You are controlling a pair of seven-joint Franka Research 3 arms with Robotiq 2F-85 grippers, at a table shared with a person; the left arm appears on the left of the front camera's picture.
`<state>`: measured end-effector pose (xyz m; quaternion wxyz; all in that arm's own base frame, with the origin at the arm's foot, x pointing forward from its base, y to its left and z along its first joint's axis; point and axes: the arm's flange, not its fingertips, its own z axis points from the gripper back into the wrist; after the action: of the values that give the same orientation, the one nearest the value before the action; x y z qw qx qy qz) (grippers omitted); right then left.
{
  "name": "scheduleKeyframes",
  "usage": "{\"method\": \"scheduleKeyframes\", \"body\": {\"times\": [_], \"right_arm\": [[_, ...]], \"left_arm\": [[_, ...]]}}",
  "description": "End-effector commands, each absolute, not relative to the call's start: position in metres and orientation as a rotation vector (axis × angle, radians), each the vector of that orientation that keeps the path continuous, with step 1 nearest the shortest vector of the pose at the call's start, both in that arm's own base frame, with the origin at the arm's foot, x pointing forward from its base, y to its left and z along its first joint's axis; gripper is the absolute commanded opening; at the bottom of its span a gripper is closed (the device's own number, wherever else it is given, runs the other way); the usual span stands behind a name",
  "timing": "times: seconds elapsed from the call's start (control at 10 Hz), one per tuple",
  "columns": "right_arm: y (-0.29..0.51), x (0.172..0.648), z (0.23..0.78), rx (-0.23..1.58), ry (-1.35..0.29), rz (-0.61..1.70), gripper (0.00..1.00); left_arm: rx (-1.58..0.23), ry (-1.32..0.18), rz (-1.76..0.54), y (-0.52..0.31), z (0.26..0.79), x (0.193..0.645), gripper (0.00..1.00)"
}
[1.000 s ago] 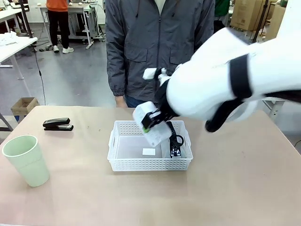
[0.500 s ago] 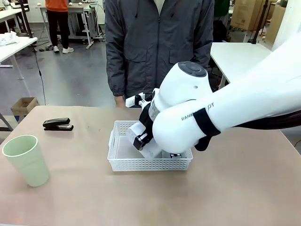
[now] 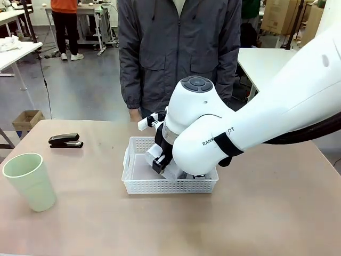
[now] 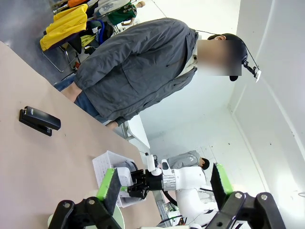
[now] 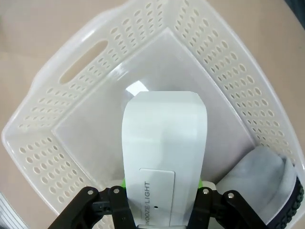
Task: Efficiently arrange items inside the basket to fit them all.
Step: Pick up the Digital clock and place it inside the Organizing basket.
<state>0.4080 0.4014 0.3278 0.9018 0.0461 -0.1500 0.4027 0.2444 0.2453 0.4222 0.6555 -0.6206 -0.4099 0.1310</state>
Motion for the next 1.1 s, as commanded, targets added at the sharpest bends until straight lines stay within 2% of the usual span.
{"method": "scheduleKeyframes", "body": {"times": [0.0,0.3,0.4,0.5,1.0], "right_arm": [[0.415,0.412,0.326,0.072,-0.315,0.789,0.01],[0.413,0.414,0.325,0.057,-0.323,0.777,0.01],[0.414,0.414,0.326,0.057,-0.311,0.766,0.58],[0.413,0.414,0.326,0.054,-0.309,0.764,1.00],[0.400,0.415,0.354,0.077,-0.315,0.718,1.00]], "left_arm": [[-1.411,-0.948,0.279,0.245,0.424,0.244,1.00],[-1.411,-0.948,0.279,0.245,0.424,0.244,1.00],[-1.411,-0.948,0.279,0.245,0.424,0.244,1.00],[-1.411,-0.948,0.279,0.245,0.424,0.244,1.00],[-1.411,-0.948,0.279,0.245,0.424,0.244,1.00]]}}
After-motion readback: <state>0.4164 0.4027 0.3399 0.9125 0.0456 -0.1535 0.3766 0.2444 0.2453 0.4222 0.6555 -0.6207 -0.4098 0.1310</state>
